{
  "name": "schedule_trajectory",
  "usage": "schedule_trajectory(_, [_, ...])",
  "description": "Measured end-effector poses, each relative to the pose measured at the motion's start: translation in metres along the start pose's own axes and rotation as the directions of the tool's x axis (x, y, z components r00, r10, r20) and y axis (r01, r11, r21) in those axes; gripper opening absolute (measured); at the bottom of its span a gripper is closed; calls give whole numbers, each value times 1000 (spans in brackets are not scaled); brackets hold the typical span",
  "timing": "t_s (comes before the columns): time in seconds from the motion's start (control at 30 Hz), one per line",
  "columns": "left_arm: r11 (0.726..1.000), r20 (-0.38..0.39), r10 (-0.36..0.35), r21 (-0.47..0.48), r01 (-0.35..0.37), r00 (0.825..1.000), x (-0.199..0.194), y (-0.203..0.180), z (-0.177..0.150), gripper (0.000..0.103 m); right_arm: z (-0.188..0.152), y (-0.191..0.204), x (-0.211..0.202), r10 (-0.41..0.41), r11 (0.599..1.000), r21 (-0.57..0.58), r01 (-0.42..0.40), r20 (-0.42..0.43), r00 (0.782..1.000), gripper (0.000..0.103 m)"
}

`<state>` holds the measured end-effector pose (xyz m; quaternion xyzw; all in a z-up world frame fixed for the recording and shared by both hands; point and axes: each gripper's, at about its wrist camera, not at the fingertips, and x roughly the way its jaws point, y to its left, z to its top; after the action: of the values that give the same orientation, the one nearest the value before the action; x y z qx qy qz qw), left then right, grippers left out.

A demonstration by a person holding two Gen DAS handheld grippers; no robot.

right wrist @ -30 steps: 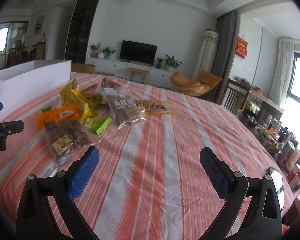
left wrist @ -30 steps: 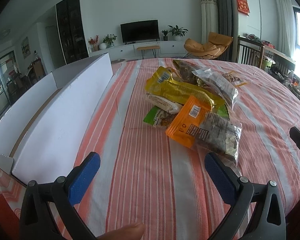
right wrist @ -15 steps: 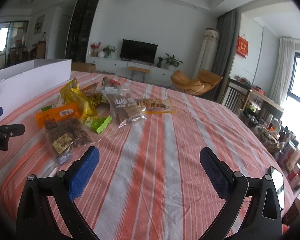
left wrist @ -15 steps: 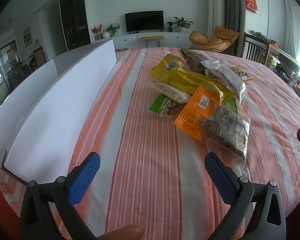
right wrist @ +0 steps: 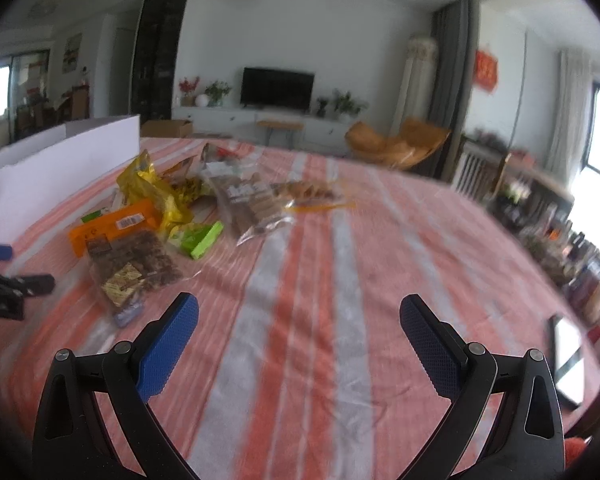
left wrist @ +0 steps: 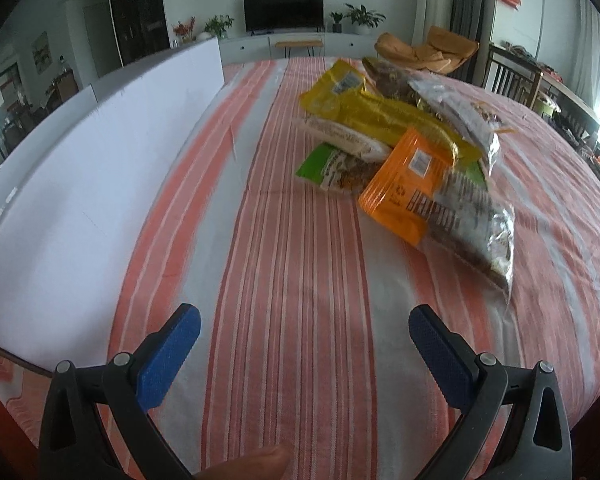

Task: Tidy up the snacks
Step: 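Grasp the clear bag of hawthorn strips with the right tool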

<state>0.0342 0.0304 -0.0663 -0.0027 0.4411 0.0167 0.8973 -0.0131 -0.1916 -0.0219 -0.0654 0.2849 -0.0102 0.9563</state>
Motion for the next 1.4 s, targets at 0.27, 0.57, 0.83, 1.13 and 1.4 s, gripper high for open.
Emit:
schedule_trajectory(0.27, [1000,-34,-18,-1,18,999,10,5,-2,103,31,3,41,221,975,44,-217,-152,963,102])
schedule_trajectory(0.57, [1000,-2,-21,6,21,1000,12,5,-5,103,125,5,182,227,973,51,-224,-352,908,102])
schedule_trajectory(0.83, [999,16,-33,20,33,999,10,6,-6,103,110,19,239,164,985,28,-171,-456,875,59])
schedule_trajectory(1.13, [1000,3,-8,-16,8,1000,16,6,4,103,52,-74,151,-16,983,157,95,-439,898,57])
schedule_trajectory(1.4, [997,-33,33,-70,-35,999,22,5,12,103,16,-119,119,-79,955,237,179,-380,922,92])
